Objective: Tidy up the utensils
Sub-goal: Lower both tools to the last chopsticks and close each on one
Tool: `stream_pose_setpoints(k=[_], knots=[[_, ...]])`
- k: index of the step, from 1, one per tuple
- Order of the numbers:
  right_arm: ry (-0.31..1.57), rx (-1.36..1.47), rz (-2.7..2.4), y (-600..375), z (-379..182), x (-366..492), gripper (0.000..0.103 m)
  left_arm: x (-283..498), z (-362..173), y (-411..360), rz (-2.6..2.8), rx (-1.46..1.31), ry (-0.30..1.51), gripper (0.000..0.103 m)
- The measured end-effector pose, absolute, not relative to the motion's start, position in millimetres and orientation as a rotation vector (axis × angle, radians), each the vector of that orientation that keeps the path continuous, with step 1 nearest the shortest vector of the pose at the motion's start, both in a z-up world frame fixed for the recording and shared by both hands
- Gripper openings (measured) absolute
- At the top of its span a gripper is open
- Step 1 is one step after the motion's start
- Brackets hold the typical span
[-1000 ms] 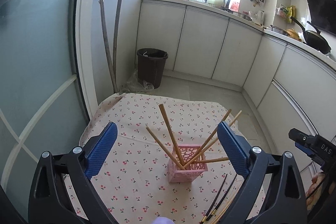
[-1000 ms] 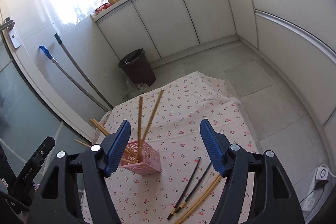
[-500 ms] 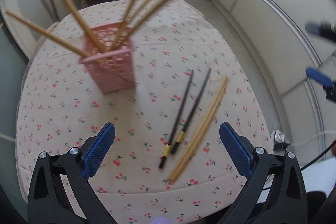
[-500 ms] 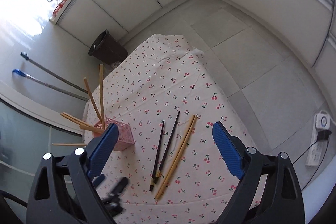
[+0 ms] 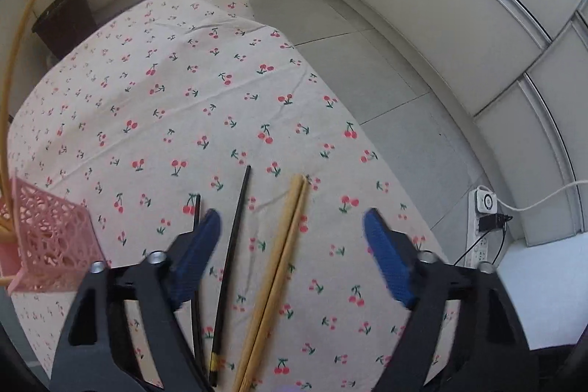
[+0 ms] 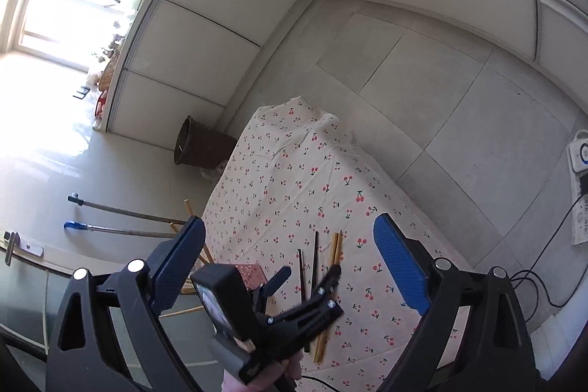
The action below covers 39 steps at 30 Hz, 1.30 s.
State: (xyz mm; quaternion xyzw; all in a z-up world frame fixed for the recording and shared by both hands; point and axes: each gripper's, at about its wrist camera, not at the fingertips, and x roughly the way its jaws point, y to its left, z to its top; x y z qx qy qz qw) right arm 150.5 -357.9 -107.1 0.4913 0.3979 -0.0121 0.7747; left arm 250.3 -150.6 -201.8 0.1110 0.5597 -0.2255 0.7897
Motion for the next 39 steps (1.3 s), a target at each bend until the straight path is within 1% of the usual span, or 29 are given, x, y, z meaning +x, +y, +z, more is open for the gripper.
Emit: stream_pose_setpoints(k=[1,2,4,5,7,10,13,17,21,27,30,34,39], knots=[[0.871,1.066,-0.023,-359.3,-109.2,152.7,0.090,261.0,-205.6,-151.5,-0.486,0.210,1.239,0.049],[0.883,1.063,-0.021,-359.4,-111.4,155.5,0.090,267.0,-207.1,-152.4,-0.493,0.200,1.253,0.046],[0.897,1.064,-0.025,-359.7,-114.8,159.2,0.090,275.2,-213.3,-159.3,-0.501,0.229,1.272,0.035],[0.901,1.065,-0.023,-359.1,-116.2,160.5,0.090,275.9,-216.1,-162.0,-0.503,0.250,1.281,0.032],[0.912,1.065,-0.015,-358.4,-118.8,163.0,0.090,275.6,-220.5,-167.6,-0.514,0.291,1.289,0.022],[0.926,1.070,-0.014,-356.8,-122.6,164.2,0.090,275.6,-226.6,-171.0,-0.530,0.309,1.298,0.013],[0.939,1.069,-0.011,-356.0,-125.6,165.8,0.090,278.7,-234.3,-172.1,-0.525,0.320,1.311,0.011],[0.947,1.075,-0.006,-356.1,-128.8,167.5,0.090,278.9,-240.9,-174.6,-0.544,0.312,1.327,0.010],[0.972,1.076,0.005,-353.7,-133.4,170.5,0.090,279.7,-246.6,-180.4,-0.508,0.369,1.316,0.009],[1.019,1.034,0.001,-346.1,-140.8,179.4,0.090,259.1,-241.8,-186.6,-0.480,0.392,1.241,0.008],[1.049,1.003,-0.024,-340.3,-147.9,184.4,0.090,231.9,-219.1,-171.9,-0.497,0.354,1.125,0.007],[1.118,0.946,-0.073,-326.1,-168.6,196.8,0.090,175.0,-165.4,-131.2,-0.488,0.383,0.914,0.007],[1.256,0.743,-0.154,-277.6,-213.8,220.5,0.089,122.6,-103.6,-67.0,-0.443,0.286,0.776,0.007]])
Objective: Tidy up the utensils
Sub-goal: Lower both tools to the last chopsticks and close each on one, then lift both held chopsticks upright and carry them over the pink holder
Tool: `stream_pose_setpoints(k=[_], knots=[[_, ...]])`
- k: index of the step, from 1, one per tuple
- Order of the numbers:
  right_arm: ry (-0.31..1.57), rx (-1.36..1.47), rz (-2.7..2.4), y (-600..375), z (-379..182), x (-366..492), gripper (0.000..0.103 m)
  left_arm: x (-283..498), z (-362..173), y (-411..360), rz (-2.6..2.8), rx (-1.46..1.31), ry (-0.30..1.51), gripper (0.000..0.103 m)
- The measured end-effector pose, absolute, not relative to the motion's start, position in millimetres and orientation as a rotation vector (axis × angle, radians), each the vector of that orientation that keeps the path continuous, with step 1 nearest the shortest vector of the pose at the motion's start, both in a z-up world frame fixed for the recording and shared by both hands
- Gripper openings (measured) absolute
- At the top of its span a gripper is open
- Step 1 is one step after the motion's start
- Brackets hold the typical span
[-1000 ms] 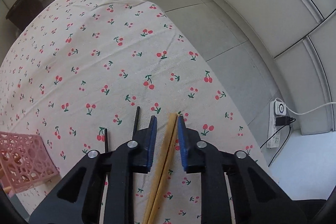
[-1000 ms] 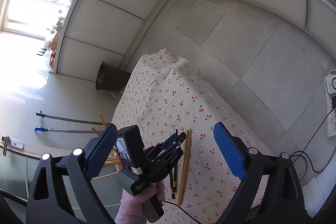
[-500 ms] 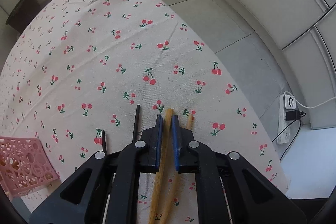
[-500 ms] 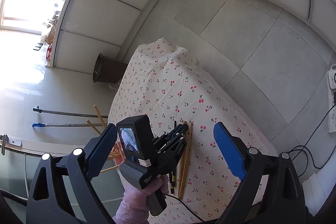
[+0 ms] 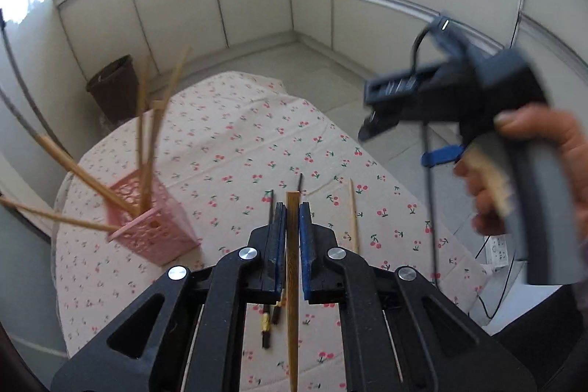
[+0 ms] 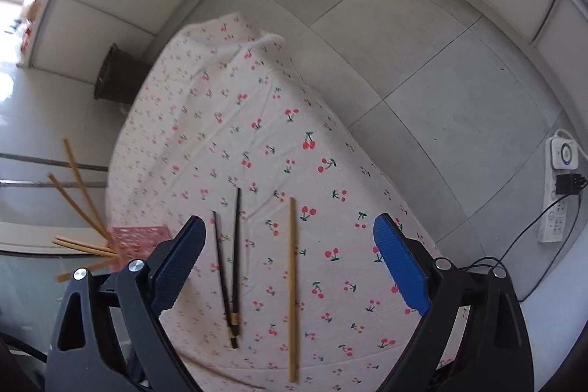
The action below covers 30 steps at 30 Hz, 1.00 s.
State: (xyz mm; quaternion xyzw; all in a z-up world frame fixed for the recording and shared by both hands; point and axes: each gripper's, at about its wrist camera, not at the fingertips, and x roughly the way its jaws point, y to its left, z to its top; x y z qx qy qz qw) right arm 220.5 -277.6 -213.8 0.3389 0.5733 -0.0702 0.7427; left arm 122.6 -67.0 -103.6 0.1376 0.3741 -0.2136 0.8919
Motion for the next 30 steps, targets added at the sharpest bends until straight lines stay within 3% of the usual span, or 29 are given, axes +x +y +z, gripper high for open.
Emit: stream_pose_setpoints(k=[3,5,6,8,10,16,30], knots=[[1.318,0.645,-0.185,-248.0,-241.1,227.4,0.073,92.2,-76.5,-32.7,-0.392,0.213,0.700,0.007],[1.365,0.605,-0.174,-229.0,-258.6,229.3,0.055,72.0,-65.2,-9.0,-0.363,0.180,0.651,0.007],[1.310,0.512,-0.199,-218.0,-253.6,229.2,0.054,65.9,-63.9,-0.3,-0.357,0.163,0.635,0.007],[1.318,0.432,-0.180,-201.6,-259.1,231.3,0.016,58.3,-63.8,15.9,-0.334,0.121,0.617,0.007],[1.294,0.424,-0.182,-200.1,-258.2,229.9,0.009,54.9,-63.7,25.3,-0.327,0.092,0.609,0.007],[1.230,0.572,-0.144,-215.7,-247.8,212.9,0.006,52.4,-60.7,43.1,-0.328,0.039,0.608,0.007],[0.938,0.439,0.137,-176.2,-114.2,119.7,0.006,43.0,-40.8,68.7,-0.301,-0.055,0.540,0.007]])
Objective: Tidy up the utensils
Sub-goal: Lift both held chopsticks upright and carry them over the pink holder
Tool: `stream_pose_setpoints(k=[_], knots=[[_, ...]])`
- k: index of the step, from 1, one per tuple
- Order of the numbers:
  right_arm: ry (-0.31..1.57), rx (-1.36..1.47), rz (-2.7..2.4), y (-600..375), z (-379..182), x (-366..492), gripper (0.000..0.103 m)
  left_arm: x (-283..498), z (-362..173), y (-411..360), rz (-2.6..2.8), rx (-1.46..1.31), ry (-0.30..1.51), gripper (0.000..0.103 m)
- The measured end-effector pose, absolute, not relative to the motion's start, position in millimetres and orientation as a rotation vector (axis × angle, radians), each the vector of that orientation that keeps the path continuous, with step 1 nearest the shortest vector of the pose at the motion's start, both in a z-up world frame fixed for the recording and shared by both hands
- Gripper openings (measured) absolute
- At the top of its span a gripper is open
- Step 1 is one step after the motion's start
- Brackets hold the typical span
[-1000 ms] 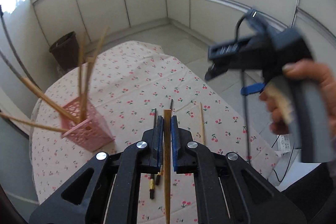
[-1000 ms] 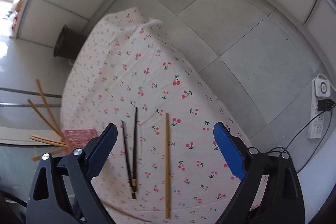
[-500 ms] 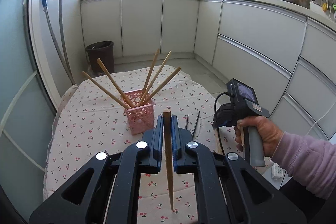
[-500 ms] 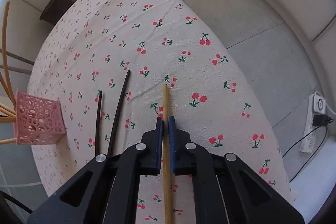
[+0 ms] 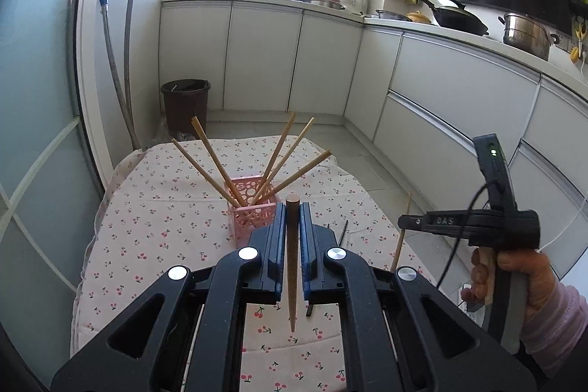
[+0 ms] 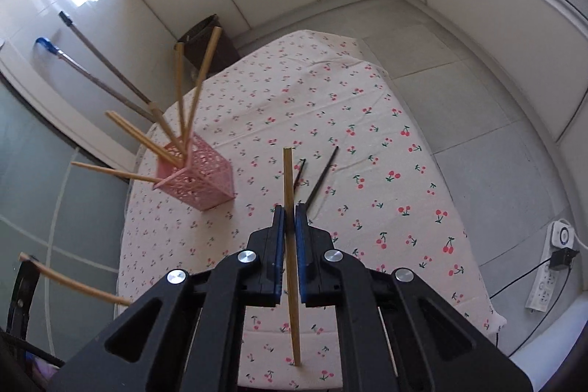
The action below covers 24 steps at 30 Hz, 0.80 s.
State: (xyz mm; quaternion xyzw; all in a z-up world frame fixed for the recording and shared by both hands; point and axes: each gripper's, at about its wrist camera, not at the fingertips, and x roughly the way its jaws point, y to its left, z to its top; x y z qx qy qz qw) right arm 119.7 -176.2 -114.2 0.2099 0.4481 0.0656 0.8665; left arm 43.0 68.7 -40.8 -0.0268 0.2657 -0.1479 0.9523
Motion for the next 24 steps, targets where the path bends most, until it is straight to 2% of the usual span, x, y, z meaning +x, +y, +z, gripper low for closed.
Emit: stream_pose_setpoints(k=[7,17,24], knots=[[0.867,0.443,0.242,-168.7,-65.8,104.7,0.006,51.4,-11.7,88.9,-0.242,-0.130,0.479,0.006],[0.664,0.514,0.344,-164.2,30.6,120.9,0.006,89.1,57.3,99.2,-0.154,-0.157,0.333,0.006],[0.591,0.542,0.380,-159.5,56.3,146.9,0.006,138.6,58.9,99.4,-0.113,-0.180,0.332,0.006]])
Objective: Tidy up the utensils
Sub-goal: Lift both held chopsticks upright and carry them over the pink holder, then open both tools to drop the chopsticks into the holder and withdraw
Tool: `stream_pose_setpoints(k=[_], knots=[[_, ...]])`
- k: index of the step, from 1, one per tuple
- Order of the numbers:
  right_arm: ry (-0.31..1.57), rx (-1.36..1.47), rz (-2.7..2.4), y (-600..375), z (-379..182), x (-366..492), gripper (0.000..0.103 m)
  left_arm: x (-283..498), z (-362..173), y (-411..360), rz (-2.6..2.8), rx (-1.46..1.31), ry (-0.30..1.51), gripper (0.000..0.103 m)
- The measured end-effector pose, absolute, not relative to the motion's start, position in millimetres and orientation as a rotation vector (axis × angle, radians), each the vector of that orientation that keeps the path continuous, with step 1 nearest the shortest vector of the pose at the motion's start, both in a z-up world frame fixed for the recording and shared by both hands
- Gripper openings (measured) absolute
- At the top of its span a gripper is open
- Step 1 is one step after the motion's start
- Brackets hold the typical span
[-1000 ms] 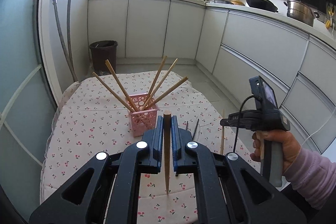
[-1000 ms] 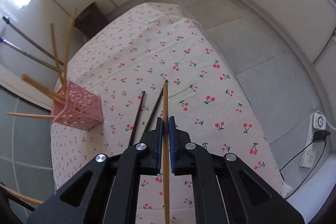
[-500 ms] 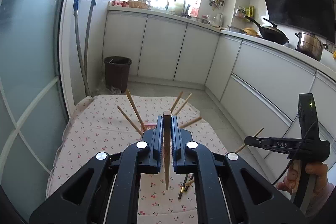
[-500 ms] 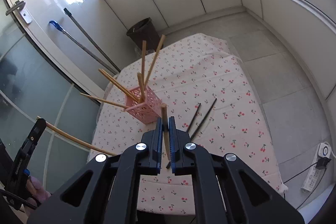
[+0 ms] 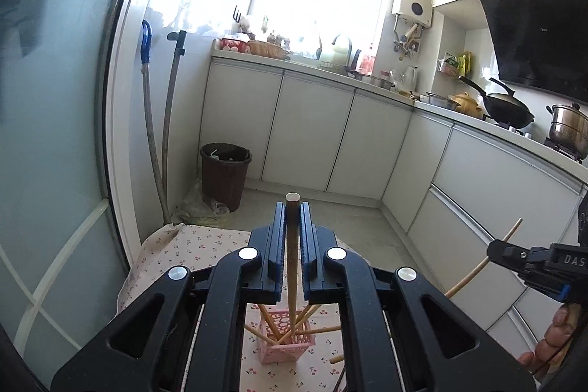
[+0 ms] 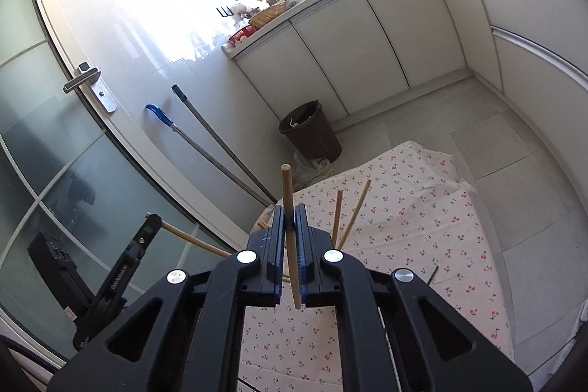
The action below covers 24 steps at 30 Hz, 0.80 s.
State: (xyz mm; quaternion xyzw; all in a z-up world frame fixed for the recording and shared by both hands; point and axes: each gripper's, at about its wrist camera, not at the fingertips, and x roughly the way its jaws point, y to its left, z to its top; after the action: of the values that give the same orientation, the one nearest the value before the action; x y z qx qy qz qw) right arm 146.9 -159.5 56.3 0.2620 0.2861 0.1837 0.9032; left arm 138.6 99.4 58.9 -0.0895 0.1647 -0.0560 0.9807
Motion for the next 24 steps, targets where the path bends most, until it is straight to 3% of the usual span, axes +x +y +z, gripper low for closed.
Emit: stream_pose_setpoints(k=[11,13,19,24], knots=[[0.577,0.522,0.357,-144.2,51.2,177.7,0.006,194.9,14.2,97.6,-0.045,-0.164,0.481,0.010],[0.578,0.515,0.349,-141.6,49.5,179.3,0.006,188.9,15.7,104.2,-0.042,-0.199,0.465,0.032],[0.587,0.512,0.338,-137.6,44.6,182.8,0.006,160.7,36.8,128.2,-0.006,-0.294,0.357,0.060],[0.599,0.504,0.324,-128.6,39.8,190.4,0.006,154.0,31.6,139.8,0.007,-0.341,0.381,0.062]])
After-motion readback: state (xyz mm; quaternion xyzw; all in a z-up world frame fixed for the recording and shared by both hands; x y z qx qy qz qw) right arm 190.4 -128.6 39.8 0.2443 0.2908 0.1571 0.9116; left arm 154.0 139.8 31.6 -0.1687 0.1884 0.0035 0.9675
